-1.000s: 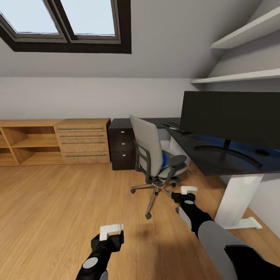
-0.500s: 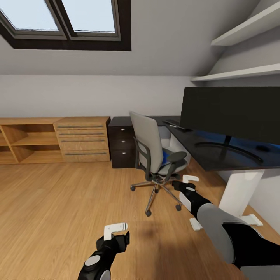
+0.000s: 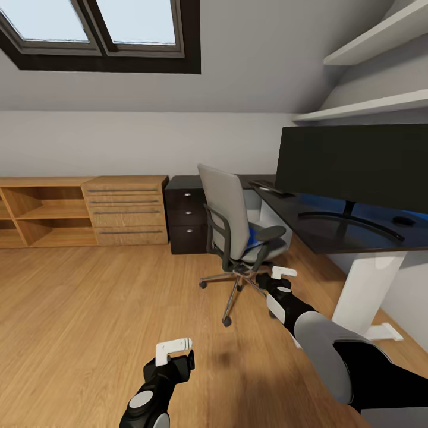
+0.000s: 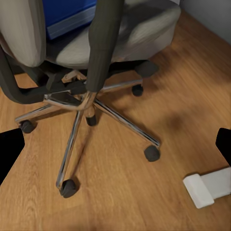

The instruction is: In the bedroom, organize the workspace by keeping the computer under the desk, ensuring the monitor is on the desk, placing the keyboard on the desk next to the monitor, placing the mouse on the desk next to the keyboard, moving the folder from the swivel chair onto the desk next to the mouse, stacking the notebook on top of the folder with the pen on top of the notebook, and positioning the swivel chair next to the desk.

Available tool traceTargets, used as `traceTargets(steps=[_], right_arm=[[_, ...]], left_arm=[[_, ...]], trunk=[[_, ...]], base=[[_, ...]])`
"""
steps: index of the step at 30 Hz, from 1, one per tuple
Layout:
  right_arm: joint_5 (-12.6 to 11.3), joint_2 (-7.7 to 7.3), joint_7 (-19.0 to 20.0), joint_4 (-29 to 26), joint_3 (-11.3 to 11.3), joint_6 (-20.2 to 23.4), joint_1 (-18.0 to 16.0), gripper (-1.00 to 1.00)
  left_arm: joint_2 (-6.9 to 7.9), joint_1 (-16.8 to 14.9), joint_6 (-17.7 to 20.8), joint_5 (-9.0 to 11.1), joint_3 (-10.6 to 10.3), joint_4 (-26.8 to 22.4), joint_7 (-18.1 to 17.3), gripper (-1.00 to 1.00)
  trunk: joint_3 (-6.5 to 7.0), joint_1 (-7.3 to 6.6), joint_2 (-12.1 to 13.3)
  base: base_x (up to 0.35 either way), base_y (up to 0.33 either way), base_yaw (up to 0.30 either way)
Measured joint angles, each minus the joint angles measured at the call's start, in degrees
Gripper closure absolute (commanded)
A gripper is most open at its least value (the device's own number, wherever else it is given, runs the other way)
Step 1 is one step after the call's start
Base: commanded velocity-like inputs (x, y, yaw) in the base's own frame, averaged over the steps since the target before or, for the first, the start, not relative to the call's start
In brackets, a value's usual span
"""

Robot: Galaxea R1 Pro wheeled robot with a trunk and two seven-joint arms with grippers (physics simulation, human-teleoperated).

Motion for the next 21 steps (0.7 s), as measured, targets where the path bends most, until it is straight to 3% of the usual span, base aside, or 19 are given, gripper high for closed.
traceTargets(steps=[21], right_arm=[[0.1, -0.03, 0.0, -0.7, 0.0, -1.9, 0.1, -1.0]], left_arm=[[0.03, 0.0, -0.2, 0.0, 0.0, 0.0, 0.2, -1.0]], trunk=[[-3.77, 4.61, -8.4]], base=[[0.0, 0.0, 0.0]])
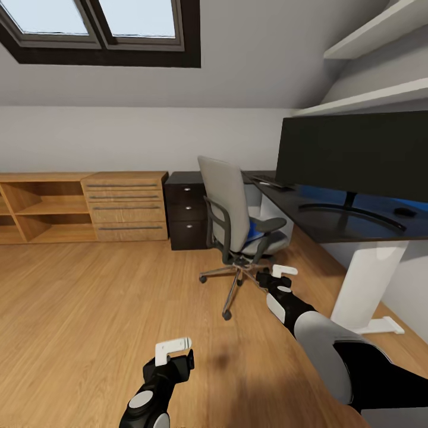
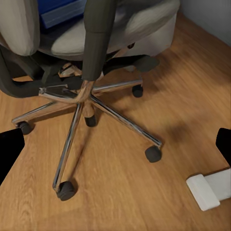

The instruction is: In the bedroom, organize the workspace by keeping the computer under the desk, ensuring the monitor is on the desk, placing the keyboard on the desk next to the monitor, placing the mouse on the desk next to the keyboard, moving the folder from the swivel chair onto the desk next to the mouse, stacking the notebook on top of the folder with the pen on top of the notebook, and positioning the swivel chair next to the desk.

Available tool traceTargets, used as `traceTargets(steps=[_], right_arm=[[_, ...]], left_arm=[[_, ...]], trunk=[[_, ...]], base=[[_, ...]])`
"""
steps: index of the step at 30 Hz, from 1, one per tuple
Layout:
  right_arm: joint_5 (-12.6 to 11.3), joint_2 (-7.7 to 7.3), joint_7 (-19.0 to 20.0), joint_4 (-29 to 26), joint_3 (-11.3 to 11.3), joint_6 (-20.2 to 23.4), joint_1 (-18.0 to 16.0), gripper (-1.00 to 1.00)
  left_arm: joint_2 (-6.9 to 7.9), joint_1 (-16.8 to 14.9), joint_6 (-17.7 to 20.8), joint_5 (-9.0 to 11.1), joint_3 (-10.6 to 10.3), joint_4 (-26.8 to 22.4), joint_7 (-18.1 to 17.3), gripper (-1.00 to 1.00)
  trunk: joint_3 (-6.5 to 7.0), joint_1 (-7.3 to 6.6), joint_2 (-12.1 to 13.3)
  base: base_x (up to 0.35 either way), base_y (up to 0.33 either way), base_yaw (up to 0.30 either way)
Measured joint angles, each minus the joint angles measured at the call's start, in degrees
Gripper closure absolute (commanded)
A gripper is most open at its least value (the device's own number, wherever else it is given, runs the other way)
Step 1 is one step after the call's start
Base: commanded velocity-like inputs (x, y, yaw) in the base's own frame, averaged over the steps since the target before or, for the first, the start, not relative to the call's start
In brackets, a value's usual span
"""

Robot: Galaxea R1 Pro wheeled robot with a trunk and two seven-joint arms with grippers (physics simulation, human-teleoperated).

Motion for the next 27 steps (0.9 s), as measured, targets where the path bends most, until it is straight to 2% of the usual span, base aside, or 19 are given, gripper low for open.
traceTargets(steps=[9, 17, 27], right_arm=[[0.0, -0.04, 0.0, 0.0, 0.0, -0.4, 0.0, -1.0], [0.1, -0.04, -0.1, 0.0, 0.0, -0.6, 0.0, -1.0], [0.2, -0.04, -0.1, 0.1, 0.0, -2.3, 0.0, -1.0]], left_arm=[[0.0, 0.0, 0.1, 0.0, 0.0, 0.0, 0.0, -1.0], [0.0, 0.0, 0.0, 0.0, 0.1, 0.0, 0.0, -1.0], [0.21, 0.0, 0.0, 0.0, 0.6, 0.0, 0.1, -1.0]], trunk=[[-1.62, 1.98, -3.6], [-3.39, 2.19, -3.7], [-3.39, 2.19, -3.7]], base=[[0.0, 0.0, 0.0], [0.0, 0.0, 0.0], [0.0, 0.0, 0.0]])
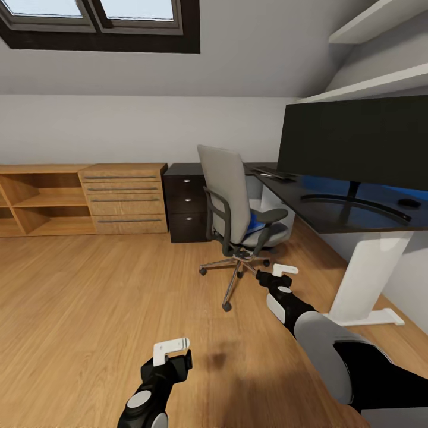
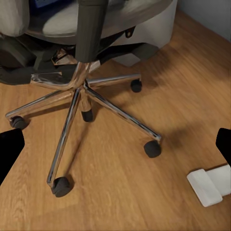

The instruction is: In the bedroom, organize the workspace by keeping the computer under the desk, ensuring the monitor is on the desk, placing the keyboard on the desk next to the monitor, placing the mouse on the desk next to the keyboard, moving the folder from the swivel chair onto the desk next to the mouse, stacking the notebook on top of the folder with the pen on top of the notebook, and positioning the swivel chair next to the desk.

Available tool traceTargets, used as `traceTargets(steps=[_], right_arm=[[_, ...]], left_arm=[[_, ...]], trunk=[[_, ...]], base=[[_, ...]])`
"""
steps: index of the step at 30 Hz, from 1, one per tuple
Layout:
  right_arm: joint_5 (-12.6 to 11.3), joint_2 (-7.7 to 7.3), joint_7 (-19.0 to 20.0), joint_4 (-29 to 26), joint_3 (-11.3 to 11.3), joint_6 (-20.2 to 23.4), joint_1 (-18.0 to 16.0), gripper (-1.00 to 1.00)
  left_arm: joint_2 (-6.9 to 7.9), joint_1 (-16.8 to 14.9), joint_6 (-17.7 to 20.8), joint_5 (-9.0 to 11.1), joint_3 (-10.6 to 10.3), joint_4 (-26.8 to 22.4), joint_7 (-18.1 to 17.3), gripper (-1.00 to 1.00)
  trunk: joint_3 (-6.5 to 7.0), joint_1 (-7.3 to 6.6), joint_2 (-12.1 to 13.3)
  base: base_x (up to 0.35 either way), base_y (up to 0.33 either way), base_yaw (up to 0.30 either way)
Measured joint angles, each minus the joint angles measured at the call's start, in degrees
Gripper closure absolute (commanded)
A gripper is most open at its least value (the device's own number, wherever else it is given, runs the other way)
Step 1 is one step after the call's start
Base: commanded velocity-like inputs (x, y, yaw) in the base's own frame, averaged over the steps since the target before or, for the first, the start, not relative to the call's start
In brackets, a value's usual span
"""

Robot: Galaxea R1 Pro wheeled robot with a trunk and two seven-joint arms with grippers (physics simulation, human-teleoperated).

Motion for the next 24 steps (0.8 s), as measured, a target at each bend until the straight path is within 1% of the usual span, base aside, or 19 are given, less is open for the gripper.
traceTargets(steps=[8, 13, 19, 24], right_arm=[[0.1, 0.0, -0.1, 0.0, 0.0, -0.2, 0.1, -1.0], [0.2, -0.02, -0.1, -0.1, 0.0, -0.2, 0.2, -1.0], [0.2, -0.13, -0.1, -0.1, 0.0, -0.2, 0.2, -1.0], [0.1, -0.6, -0.1, 0.0, 0.0, -0.4, 0.2, -1.0]], left_arm=[[0.95, 0.0, 0.0, 0.0, 0.0, 0.0, 0.0, -1.0], [1.13, 0.0, 0.0, 0.0, -0.1, 0.0, 0.0, -1.0], [1.18, 0.0, 0.0, 0.0, -0.1, 0.0, 0.0, -1.0], [1.2, -0.1, 0.0, 0.0, -0.2, 0.0, 0.0, -1.0]], trunk=[[0.0, -0.01, 0.0], [0.0, -0.03, 0.0], [0.0, -0.03, 0.0], [0.0, -0.01, 0.0]], base=[[0.027, 0.0, 0.0], [0.217, -0.019, 0.0], [0.263, -0.078, 0.0], [0.124, -0.068, 0.0]])
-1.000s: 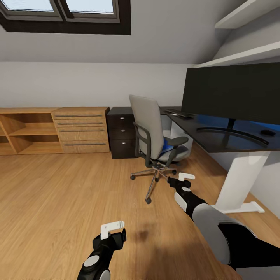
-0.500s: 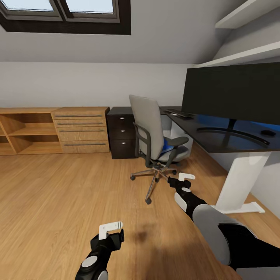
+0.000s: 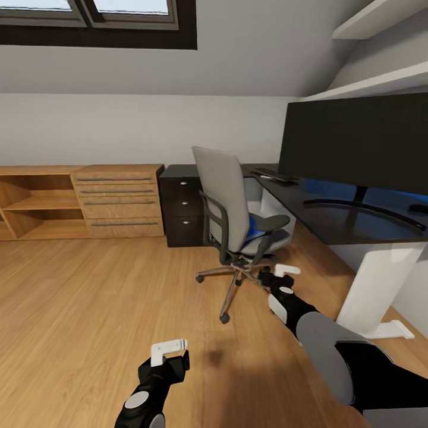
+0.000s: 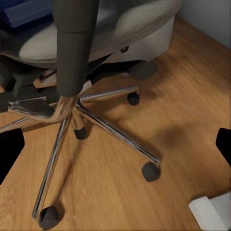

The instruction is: In the bedroom, organize the workspace by keeping the computer under the desk, ensuring the monitor is on the desk, placing the keyboard on the desk next to the monitor, placing the mouse on the desk next to the keyboard, moving the folder from the swivel chair onto the desk next to the mouse, stacking the notebook on top of the folder with the pen on top of the notebook, and positioning the swivel chair next to the desk.

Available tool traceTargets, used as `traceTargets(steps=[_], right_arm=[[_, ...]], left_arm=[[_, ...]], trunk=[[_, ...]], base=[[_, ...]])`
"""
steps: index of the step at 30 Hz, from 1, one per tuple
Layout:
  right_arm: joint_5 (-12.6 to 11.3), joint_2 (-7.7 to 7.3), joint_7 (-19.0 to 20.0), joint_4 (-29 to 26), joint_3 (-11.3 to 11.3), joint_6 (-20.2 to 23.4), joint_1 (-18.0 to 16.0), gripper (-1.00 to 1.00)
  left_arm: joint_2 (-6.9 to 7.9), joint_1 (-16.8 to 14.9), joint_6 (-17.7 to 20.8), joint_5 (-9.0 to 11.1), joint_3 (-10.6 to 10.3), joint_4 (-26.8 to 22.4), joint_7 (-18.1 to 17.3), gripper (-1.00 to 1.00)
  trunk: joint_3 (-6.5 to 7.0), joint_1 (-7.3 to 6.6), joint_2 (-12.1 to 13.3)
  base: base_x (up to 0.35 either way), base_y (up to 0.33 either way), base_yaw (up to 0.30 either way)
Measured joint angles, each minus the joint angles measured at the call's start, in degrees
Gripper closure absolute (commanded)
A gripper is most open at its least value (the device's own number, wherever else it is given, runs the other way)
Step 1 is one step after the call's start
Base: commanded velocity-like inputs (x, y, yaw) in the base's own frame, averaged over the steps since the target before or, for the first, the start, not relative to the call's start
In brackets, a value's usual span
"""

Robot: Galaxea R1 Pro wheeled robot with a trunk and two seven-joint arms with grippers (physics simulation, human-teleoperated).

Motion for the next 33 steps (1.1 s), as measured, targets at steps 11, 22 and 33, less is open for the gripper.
traceTargets(steps=[11, 22, 33], right_arm=[[-0.2, -1.82, -0.4, 0.3, -0.1, -3.7, 0.0, -1.0], [-0.3, -3.12, -0.4, 0.4, -0.2, -4.1, 0.0, -1.0], [-0.3, -3.34, -0.4, 0.3, -0.2, -4.1, 0.0, -1.0]], left_arm=[[0.06, 0.0, 0.0, 0.0, 0.1, 0.0, 0.0, -1.0], [0.14, 0.1, -0.1, -0.1, 0.1, 0.0, 0.0, -1.0], [0.75, 0.1, 0.0, -0.1, 0.2, 0.0, 0.0, -1.0]], trunk=[[0.0, 0.0, 0.0], [0.0, -0.01, 0.0], [0.0, 0.0, 0.0]], base=[[0.15, -0.133, 0.0], [0.118, -0.012, 0.0], [0.099, 0.0, 0.0]])
